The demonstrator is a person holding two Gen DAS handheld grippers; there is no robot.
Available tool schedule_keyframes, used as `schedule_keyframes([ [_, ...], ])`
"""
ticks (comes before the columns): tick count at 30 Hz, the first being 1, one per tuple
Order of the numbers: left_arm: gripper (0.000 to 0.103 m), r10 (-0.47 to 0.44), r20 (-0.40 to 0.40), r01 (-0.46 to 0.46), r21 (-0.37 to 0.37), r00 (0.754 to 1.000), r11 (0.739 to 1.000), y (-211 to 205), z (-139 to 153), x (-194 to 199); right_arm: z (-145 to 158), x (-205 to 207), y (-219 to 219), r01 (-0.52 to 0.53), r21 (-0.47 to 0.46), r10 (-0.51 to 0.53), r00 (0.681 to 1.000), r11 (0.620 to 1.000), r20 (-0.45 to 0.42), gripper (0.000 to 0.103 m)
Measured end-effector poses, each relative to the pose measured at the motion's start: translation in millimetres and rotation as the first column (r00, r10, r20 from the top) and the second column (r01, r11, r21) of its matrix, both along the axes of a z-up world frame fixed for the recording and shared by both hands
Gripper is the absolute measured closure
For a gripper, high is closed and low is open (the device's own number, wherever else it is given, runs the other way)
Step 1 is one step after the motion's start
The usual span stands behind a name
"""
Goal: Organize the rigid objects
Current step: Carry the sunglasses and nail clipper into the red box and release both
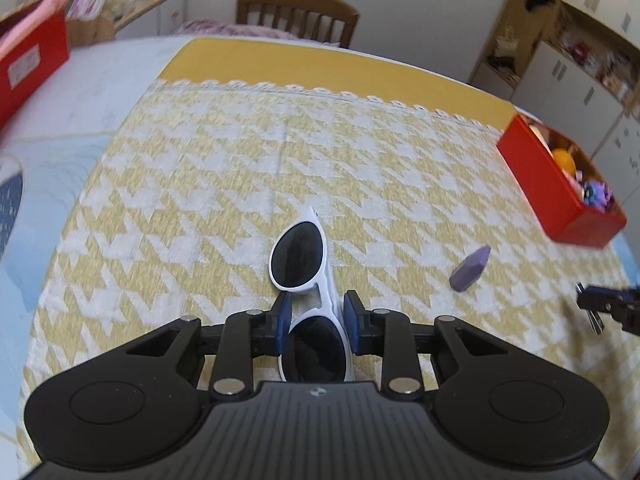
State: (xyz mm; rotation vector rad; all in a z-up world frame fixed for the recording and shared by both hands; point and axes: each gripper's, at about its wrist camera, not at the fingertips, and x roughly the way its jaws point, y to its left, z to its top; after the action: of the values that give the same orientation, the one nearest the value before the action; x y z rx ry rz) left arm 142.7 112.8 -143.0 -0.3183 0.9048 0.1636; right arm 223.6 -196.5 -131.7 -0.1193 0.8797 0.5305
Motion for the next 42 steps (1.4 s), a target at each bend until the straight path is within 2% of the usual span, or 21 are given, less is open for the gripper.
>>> schedule_keyframes([
  [4, 0.076, 0.067, -0.019, -0.068, -0.072, 0.998, 0.995, 11, 3, 0, 11, 5, -29, 0.071, 0.064, -0.070, 0.997, 0.995, -0.006, 0.093],
  [9, 0.077, 0.130, -0.021, -0.131, -0.112, 0.991, 0.985, 15, 11, 2, 20, 16, -64, 0.127, 0.111, -0.126, 0.992, 0.986, -0.015, 0.093],
  [18, 0.077, 0.175, 0.036, -0.171, -0.105, 0.984, 0.980, -11, 45, 21, 36, 46, -104, 0.124, 0.174, -0.127, 0.992, 0.977, 0.011, 0.093],
  [24, 0.077, 0.094, 0.118, -0.084, -0.094, 0.989, 0.992, -63, 74, 61, 48, 79, -124, 0.092, 0.209, -0.105, 0.993, 0.973, 0.050, 0.093],
  [30, 0.076, -0.051, 0.176, 0.068, -0.089, 0.983, 0.994, -136, 86, 120, 48, 121, -132, 0.052, 0.214, -0.068, 0.996, 0.975, 0.066, 0.093],
  [37, 0.076, -0.209, 0.180, 0.225, -0.074, 0.961, 0.972, -210, 75, 177, 33, 157, -128, 0.003, 0.202, -0.015, 0.998, 0.979, 0.058, 0.093],
  [42, 0.076, -0.284, 0.139, 0.294, -0.052, 0.949, 0.954, -242, 54, 207, 19, 172, -124, -0.029, 0.183, 0.022, 0.999, 0.983, 0.041, 0.093],
])
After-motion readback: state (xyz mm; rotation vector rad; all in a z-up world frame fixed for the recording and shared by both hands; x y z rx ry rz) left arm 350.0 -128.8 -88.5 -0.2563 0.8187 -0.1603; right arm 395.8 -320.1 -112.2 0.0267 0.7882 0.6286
